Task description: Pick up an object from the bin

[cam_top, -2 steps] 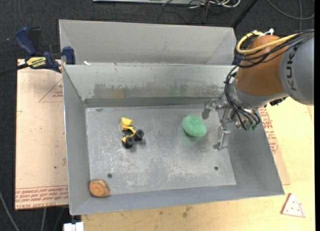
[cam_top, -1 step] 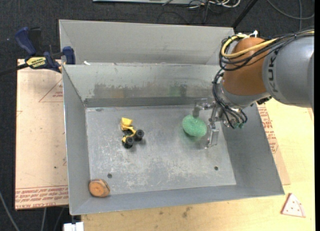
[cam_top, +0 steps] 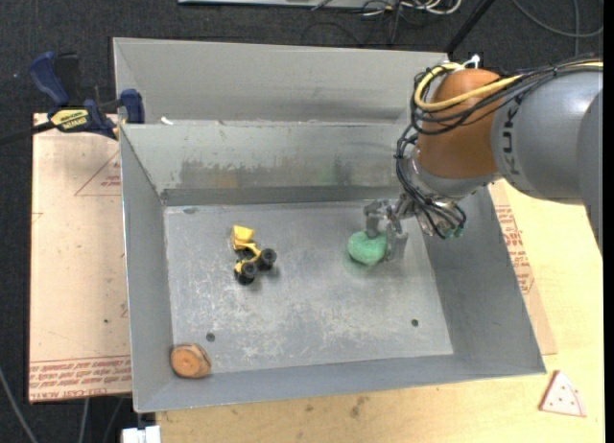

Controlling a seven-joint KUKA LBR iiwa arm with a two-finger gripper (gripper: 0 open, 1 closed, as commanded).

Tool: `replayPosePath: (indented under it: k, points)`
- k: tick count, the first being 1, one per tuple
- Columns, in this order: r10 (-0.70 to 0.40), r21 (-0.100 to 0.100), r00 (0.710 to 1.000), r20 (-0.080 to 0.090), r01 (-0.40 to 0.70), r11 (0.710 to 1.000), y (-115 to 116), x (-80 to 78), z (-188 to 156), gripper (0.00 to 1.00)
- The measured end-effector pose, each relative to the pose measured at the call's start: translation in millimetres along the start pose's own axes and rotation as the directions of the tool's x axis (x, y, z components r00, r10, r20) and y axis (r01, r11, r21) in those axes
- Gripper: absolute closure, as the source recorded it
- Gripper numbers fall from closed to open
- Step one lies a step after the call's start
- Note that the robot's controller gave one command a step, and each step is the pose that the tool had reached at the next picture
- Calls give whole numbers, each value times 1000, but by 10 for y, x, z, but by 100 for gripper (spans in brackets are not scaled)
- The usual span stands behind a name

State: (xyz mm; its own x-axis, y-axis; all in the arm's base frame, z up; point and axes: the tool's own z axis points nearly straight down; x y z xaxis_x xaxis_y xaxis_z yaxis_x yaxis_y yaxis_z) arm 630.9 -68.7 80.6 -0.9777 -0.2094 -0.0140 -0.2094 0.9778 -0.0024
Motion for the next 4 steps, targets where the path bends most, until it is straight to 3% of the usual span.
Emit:
replayPosePath:
  k: [4]
  points:
    - [-1,1,1000,0,1,1000,1,0,1,100]
